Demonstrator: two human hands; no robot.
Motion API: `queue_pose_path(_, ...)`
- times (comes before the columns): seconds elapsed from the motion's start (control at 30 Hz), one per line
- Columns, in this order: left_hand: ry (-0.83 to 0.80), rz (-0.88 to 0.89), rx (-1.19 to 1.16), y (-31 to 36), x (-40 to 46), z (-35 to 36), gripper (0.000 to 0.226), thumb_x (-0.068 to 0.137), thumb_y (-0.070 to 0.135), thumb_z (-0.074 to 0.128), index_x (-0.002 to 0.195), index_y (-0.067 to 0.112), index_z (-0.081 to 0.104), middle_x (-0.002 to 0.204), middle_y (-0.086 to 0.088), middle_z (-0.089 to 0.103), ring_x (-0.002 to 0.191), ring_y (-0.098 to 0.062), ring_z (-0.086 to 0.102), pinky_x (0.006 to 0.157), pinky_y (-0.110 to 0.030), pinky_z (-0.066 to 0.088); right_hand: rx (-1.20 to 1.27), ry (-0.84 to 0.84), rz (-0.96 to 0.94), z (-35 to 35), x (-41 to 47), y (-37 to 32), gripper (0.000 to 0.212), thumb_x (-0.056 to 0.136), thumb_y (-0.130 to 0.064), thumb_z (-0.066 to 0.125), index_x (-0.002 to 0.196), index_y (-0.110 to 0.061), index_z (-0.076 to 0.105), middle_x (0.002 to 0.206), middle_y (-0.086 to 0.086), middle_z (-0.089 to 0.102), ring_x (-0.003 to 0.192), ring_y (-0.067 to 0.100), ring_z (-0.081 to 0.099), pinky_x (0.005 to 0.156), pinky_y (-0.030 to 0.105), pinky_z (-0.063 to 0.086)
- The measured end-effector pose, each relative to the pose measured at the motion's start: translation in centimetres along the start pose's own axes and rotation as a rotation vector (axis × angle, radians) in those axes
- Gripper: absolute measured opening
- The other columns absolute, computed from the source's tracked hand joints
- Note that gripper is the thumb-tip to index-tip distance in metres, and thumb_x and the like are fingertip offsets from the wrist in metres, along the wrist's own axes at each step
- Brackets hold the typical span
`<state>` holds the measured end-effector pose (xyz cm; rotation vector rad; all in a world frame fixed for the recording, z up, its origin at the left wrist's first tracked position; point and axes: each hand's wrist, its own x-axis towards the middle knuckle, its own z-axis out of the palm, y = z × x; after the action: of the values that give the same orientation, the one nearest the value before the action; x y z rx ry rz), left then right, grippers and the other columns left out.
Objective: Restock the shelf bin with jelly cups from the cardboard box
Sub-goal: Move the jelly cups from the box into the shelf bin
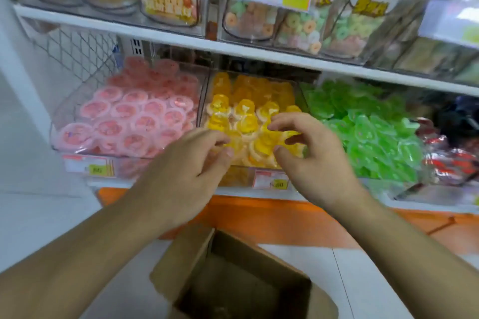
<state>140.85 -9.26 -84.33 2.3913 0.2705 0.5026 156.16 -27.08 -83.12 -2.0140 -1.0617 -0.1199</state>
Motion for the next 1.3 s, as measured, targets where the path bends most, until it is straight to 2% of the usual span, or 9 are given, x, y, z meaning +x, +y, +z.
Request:
queue_pose_path(0.1,-0.142,-0.009,0.004,-0.8,-3.0,2.8,0.039,0.103,0.055,0.042,0.133,0.035,0.058,0.117,0.02,0.055,0.105,0.002,0.055,0.085,-0.025,0.048,0.111,-0.036,0.089,1.0,-5.4,0.1,0.033,0.078,-0.007,0.062,0.105,-0.023,0.071,0.111,-0.01,0.07,0.109,0.011,0.066,0.086,0.032,0.055)
queue_pose_path(0.3,-0.512,-0.208,0.084,-7.1,-8.1,8.4,0.048,0.107,0.053,0.038,0.151,0.036,0.045,0.149,0.017,0.044,0.135,-0.008,0.045,0.107,-0.031,0.042,0.018,-0.425,0.469,5.8,-14.5,5.7,0.028,0.083,-0.023,0.067,0.108,-0.037,0.067,0.11,-0.014,0.069,0.105,0.005,0.065,0.085,0.032,0.057)
queue_pose_path(0.5,-0.629,-0.339,0.118,-13.5,-10.9,14.6,0.056,0.109,0.056,0.028,0.161,0.052,0.009,0.171,0.021,0.005,0.157,-0.017,0.018,0.123,-0.039,0.022,0.046,-0.758,0.776,11.0,-19.8,10.9,0.039,0.098,-0.022,0.069,0.132,-0.037,0.061,0.125,-0.012,0.062,0.108,0.006,0.062,0.086,0.017,0.051)
queue_pose_path(0.6,-0.624,-0.369,0.048,-15.6,-11.5,17.3,0.056,0.108,0.059,0.024,0.154,0.065,-0.006,0.17,0.025,-0.005,0.159,-0.017,0.009,0.126,-0.046,0.02,0.071,-0.834,0.829,14.1,-20.7,12.6,0.036,0.097,-0.019,0.07,0.122,-0.042,0.061,0.116,-0.015,0.062,0.099,0.005,0.065,0.084,0.024,0.058)
queue_pose_path(0.67,-0.584,-0.374,-0.029,-16.4,-11.8,18.6,0.055,0.108,0.057,0.024,0.151,0.068,-0.008,0.17,0.026,-0.004,0.158,-0.014,0.01,0.126,-0.044,0.021,0.062,-0.898,0.85,16.0,-21.4,13.7,0.034,0.097,-0.02,0.071,0.117,-0.045,0.06,0.113,-0.021,0.058,0.109,0.007,0.062,0.098,0.031,0.055)
queue_pose_path(0.87,-0.477,-0.368,-0.169,-17.1,-12.9,20.1,0.056,0.112,0.045,0.027,0.155,0.065,-0.003,0.167,0.034,-0.001,0.152,0.003,0.007,0.122,-0.03,0.012,0.052,-1.169,0.871,20.9,-24.5,17.0,0.052,0.097,-0.035,0.072,0.145,-0.04,0.055,0.148,-0.007,0.053,0.139,0.02,0.05,0.112,0.034,0.037)
queue_pose_path(1.07,-0.411,-0.38,-0.242,-17.2,-13.2,20.7,0.056,0.114,0.035,0.03,0.158,0.059,0.007,0.167,0.034,0.008,0.152,0.007,0.011,0.121,-0.024,0.015,-0.014,-1.207,0.748,23.2,-25.8,18.6,0.059,0.098,-0.025,0.07,0.152,-0.035,0.048,0.161,0.003,0.036,0.147,0.026,0.039,0.119,0.028,0.029)
queue_pose_path(1.17,-0.404,-0.376,-0.228,-17.2,-13.3,20.7,0.056,0.114,0.034,0.031,0.159,0.059,0.008,0.166,0.035,0.009,0.153,0.008,0.012,0.122,-0.025,0.016,0.008,-1.159,0.823,23.9,-25.6,19.1,0.051,0.097,-0.022,0.072,0.143,-0.039,0.057,0.154,-0.002,0.047,0.134,0.021,0.052,0.107,0.026,0.044)
queue_pose_path(1.3,-0.4,-0.365,-0.216,-17.1,-13.2,20.6,0.057,0.114,0.033,0.032,0.158,0.059,0.008,0.166,0.036,0.01,0.153,0.005,0.014,0.123,-0.03,0.019,0.082,-1.095,0.924,23.9,-25.1,19.1,0.034,0.102,-0.022,0.066,0.132,-0.036,0.068,0.127,-0.008,0.066,0.091,-0.001,0.06,0.064,0.009,0.044)
